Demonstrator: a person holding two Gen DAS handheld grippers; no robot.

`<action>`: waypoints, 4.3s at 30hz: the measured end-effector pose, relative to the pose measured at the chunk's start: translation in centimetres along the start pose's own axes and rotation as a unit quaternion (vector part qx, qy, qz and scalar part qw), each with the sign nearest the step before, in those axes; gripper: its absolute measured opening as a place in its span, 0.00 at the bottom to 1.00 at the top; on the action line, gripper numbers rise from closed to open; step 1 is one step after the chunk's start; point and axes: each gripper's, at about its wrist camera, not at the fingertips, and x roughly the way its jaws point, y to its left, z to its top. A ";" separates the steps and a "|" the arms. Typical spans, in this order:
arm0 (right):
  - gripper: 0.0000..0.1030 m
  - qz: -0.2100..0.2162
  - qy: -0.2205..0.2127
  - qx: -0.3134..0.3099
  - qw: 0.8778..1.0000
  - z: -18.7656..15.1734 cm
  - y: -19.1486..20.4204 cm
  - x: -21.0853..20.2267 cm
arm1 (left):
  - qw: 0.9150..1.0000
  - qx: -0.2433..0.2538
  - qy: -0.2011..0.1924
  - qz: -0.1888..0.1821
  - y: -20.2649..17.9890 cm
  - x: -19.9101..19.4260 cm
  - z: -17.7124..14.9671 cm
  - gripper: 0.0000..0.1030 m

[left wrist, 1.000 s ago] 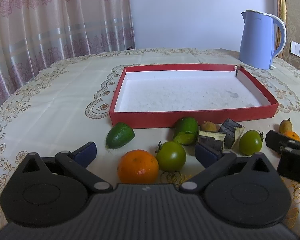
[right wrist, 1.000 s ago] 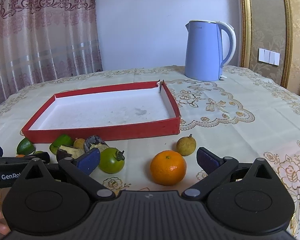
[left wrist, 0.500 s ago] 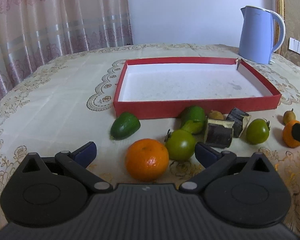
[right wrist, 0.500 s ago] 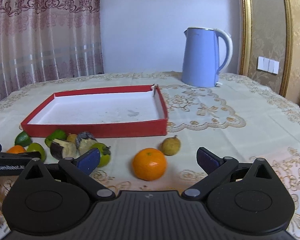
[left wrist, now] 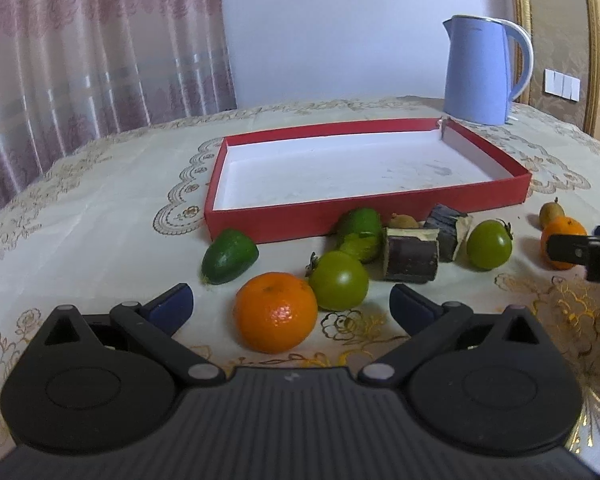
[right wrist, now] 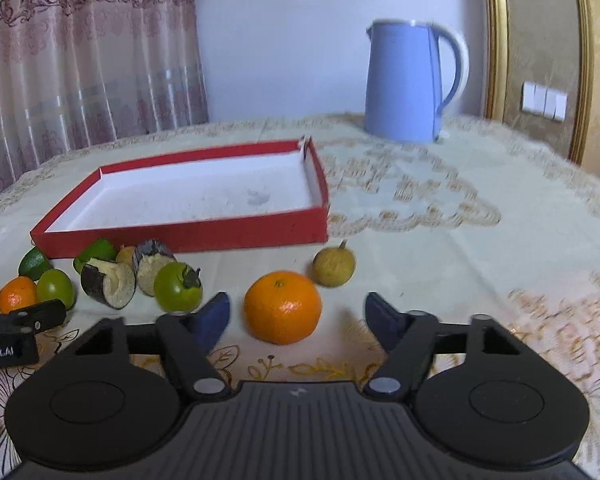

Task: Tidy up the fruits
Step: 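Close the right gripper around the tangerine in front of the tray, then lift the tangerine with the right gripper into the red tray and release, then lower the left gripper onto the large orange and close it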

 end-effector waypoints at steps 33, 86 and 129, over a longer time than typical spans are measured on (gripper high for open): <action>0.42 0.039 -0.036 -0.026 0.998 3.9 1.6 1.6 | 0.998 -0.032 0.042 -0.019 1.3 2.1 -0.1 1.00; 0.82 0.031 -0.043 -0.065 0.996 2.7 -0.3 3.0 | 0.998 -0.035 0.041 -0.025 1.2 2.2 -0.1 1.00; 0.95 0.061 0.035 -0.062 0.996 0.6 -1.4 3.6 | 0.999 0.006 -0.002 -0.036 0.4 0.3 -1.0 0.72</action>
